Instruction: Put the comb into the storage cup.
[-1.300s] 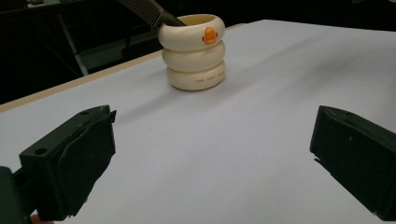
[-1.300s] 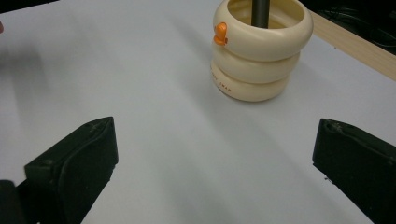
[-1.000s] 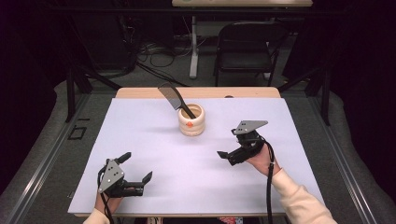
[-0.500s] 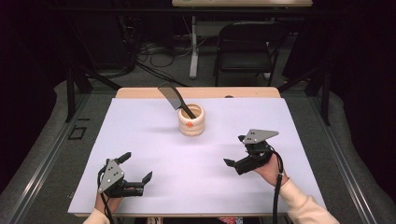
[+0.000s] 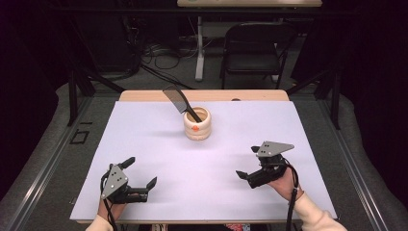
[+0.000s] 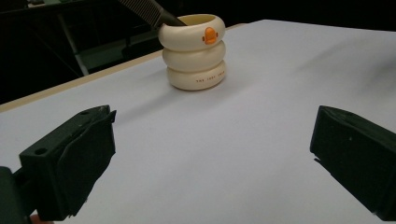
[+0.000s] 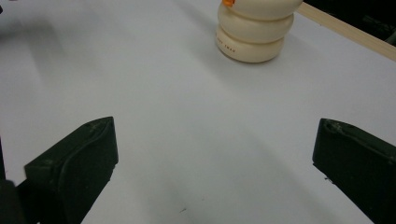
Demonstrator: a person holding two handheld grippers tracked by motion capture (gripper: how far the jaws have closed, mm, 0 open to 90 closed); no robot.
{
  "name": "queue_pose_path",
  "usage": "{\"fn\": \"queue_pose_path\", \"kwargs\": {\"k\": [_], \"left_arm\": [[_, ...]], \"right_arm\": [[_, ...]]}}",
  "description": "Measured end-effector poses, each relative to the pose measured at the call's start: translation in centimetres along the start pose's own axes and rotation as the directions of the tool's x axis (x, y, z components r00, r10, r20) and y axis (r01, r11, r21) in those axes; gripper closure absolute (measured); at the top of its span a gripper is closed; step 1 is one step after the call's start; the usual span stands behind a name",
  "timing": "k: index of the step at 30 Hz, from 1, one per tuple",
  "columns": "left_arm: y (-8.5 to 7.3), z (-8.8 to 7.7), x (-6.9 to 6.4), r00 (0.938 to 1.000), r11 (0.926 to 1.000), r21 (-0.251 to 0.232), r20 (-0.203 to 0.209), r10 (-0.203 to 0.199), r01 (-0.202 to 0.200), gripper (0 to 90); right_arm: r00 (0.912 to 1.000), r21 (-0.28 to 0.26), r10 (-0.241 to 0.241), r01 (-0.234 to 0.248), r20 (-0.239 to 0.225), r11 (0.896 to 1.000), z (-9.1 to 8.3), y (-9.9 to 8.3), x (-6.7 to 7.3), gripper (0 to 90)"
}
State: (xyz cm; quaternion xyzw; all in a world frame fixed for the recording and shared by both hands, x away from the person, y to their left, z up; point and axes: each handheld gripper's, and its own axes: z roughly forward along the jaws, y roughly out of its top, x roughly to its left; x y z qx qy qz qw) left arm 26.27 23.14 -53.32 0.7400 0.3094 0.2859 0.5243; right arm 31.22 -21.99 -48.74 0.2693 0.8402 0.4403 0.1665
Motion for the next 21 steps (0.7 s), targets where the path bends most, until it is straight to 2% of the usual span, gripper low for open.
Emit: {"fn": "queue_pose_path", "kwargs": {"k": [15, 21], "left_arm": [[0.0, 0.0, 0.0, 1.0, 1.0, -0.001, 0.0, -0.001, 0.001, 0.0], [0.0, 0.0, 0.0, 1.0, 1.0, 0.001, 0.001, 0.003, -0.003, 0.0]], "right_arm": [[0.9999, -0.01, 0.006, -0.005, 0.014, 1.0, -1.1, -2.1, 0.8, 0.0], [0.9996, -0.024, -0.006, 0.006, 0.028, 1.0, -1.5, -2.8, 1.1, 0.0]]}}
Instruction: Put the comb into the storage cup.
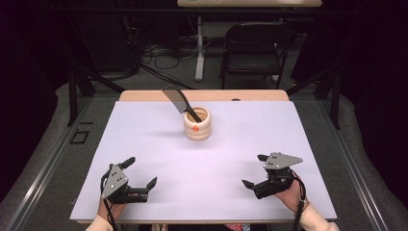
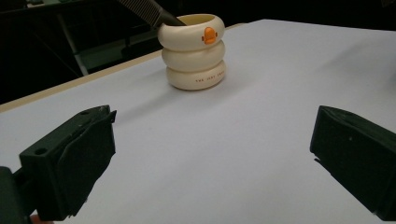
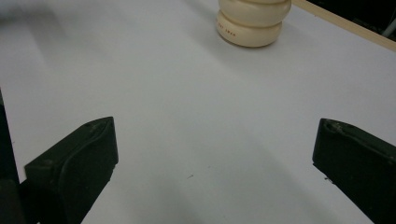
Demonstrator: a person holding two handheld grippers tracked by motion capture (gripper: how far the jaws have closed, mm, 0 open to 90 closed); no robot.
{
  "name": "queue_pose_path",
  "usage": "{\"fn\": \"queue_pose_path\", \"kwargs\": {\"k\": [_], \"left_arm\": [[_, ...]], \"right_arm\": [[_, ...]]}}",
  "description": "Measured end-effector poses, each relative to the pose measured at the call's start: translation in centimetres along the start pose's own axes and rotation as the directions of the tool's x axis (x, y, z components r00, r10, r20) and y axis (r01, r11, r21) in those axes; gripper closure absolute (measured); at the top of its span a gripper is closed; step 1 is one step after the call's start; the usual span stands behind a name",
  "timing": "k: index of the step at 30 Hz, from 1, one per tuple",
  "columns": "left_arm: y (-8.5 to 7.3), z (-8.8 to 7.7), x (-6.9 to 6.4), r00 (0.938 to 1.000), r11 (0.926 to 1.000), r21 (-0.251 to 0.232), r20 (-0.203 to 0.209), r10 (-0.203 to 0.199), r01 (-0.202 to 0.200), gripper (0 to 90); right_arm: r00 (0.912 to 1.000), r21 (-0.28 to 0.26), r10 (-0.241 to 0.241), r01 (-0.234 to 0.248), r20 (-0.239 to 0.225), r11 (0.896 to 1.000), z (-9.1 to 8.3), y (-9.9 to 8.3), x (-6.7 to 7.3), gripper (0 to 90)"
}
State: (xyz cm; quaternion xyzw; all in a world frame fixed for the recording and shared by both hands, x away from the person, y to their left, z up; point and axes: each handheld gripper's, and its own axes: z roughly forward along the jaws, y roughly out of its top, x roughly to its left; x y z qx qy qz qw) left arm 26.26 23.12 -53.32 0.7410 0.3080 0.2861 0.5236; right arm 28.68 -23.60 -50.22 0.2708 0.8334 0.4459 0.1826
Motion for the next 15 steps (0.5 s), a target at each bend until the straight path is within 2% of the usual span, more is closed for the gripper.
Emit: {"fn": "queue_pose_path", "kwargs": {"k": [15], "left_arm": [[0.0, 0.0, 0.0, 1.0, 1.0, 0.001, 0.002, -0.001, 0.001, 0.0]], "right_arm": [[0.9989, -0.038, -0.022, 0.024, 0.042, 0.999, -1.1, -1.1, 0.5, 0.0]]}}
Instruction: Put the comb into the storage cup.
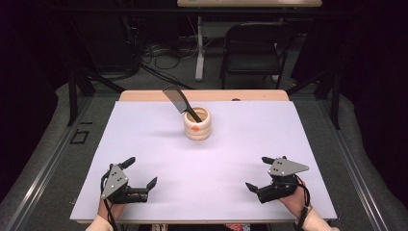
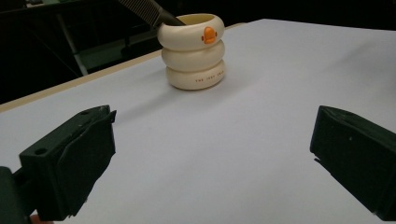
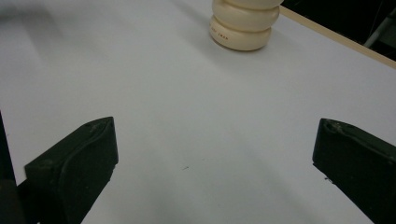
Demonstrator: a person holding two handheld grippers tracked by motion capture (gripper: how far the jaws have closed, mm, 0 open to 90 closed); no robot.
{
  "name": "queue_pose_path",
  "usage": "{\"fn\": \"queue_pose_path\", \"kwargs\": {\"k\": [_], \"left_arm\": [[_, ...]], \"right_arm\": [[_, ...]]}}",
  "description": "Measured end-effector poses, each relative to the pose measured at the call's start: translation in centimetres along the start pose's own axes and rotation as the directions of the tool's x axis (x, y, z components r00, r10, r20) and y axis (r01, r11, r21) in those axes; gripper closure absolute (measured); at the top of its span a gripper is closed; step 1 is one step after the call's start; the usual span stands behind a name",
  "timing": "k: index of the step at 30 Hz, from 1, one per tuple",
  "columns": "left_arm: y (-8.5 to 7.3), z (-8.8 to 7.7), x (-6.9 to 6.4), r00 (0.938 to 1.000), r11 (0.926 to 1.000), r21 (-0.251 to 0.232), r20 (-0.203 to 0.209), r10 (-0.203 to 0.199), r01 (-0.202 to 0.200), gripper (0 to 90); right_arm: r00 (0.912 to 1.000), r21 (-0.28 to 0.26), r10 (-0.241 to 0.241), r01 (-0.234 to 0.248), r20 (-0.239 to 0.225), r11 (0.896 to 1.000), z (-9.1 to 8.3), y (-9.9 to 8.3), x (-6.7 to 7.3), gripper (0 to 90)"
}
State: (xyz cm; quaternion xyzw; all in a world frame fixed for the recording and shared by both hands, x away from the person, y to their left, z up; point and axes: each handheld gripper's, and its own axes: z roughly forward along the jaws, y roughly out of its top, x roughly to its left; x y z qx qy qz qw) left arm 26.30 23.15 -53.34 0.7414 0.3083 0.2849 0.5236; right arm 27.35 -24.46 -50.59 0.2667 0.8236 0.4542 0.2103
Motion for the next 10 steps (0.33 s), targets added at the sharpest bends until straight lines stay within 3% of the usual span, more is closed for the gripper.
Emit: {"fn": "queue_pose_path", "kwargs": {"k": [10], "left_arm": [[-0.03, 0.07, 0.03, 1.0, 1.0, 0.004, -0.002, 0.0, 0.0, 0.0]], "right_arm": [[1.0, -0.018, -0.008, 0.009, 0.002, 1.0, -0.37, -0.16, 0.17, 0.0]]}}
